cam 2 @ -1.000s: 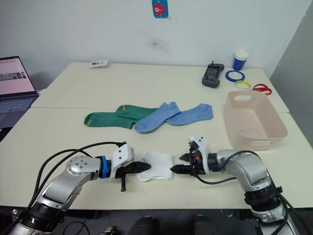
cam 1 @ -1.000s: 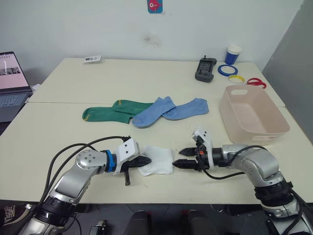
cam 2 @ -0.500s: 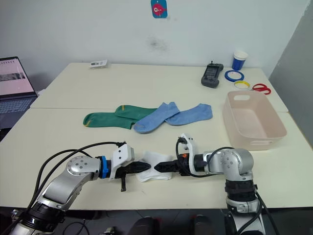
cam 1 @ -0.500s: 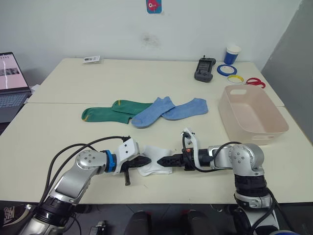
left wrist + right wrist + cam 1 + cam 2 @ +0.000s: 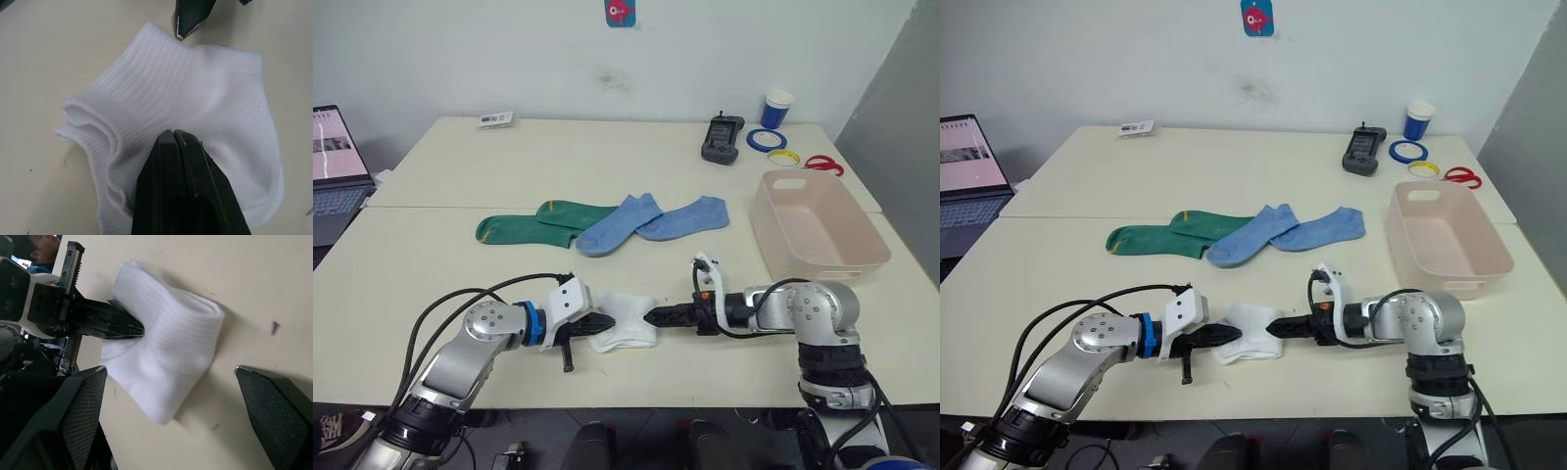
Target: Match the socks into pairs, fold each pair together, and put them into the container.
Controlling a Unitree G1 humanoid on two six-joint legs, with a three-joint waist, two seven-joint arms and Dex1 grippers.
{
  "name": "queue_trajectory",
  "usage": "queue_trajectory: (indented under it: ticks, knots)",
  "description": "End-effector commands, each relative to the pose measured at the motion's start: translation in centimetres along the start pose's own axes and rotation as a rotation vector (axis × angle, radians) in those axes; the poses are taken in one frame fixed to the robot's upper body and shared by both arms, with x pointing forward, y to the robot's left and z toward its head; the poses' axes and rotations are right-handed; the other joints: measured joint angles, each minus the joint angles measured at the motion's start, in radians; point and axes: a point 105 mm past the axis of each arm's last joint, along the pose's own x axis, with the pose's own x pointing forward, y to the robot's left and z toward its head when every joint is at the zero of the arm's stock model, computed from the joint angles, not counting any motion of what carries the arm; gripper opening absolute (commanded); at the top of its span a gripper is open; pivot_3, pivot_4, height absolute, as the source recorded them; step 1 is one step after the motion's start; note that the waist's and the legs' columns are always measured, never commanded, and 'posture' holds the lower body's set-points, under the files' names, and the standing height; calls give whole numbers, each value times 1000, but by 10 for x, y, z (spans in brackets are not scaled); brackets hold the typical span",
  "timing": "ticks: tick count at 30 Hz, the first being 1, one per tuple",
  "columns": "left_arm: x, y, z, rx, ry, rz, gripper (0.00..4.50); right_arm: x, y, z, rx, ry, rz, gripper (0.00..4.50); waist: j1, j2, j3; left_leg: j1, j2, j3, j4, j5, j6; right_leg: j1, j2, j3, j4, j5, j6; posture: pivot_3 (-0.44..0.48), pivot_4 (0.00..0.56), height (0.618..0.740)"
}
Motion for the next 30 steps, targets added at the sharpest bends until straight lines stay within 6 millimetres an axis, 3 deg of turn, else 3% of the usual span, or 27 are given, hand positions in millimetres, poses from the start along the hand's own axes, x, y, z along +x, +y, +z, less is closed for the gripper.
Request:
queue_trajectory:
  ticks: [1, 7, 13, 20, 30]
  knots:
    - [2, -5, -14, -32, 55, -7, 0, 5, 3, 3, -27, -19, -9, 4490, 0, 0, 0, 0, 0, 0, 0, 0, 0, 0, 0, 0, 0, -2, 3, 0, 150, 740]
    - [3, -6, -12, -33, 50, -12, 0, 26, 1, 15, -37, -76, -16, 4490, -2, 0, 0, 0, 0, 0, 0, 0, 0, 0, 0, 0, 0, -2, 4, 0, 150, 740]
    - [2, -5, -13, -34, 52, -7, 0, 39, 15, 9, -32, -52, 53, 4490, -2, 0, 0, 0, 1, 0, 0, 0, 0, 0, 0, 0, 0, -2, 3, 0, 150, 740]
    - [1, -6, -14, -39, 54, -1, 0, 37, 31, -5, 57, 7, 174, 4490, -2, 0, 0, 0, 1, 0, 0, 0, 0, 0, 0, 0, 0, -1, 2, 0, 150, 740]
    - [1, -3, -15, -37, 55, 4, 0, 44, 25, -10, 159, -13, 165, 4490, -3, 0, 0, 0, 1, 0, -1, 0, 0, 0, 0, 0, 0, -2, 3, 0, 150, 740]
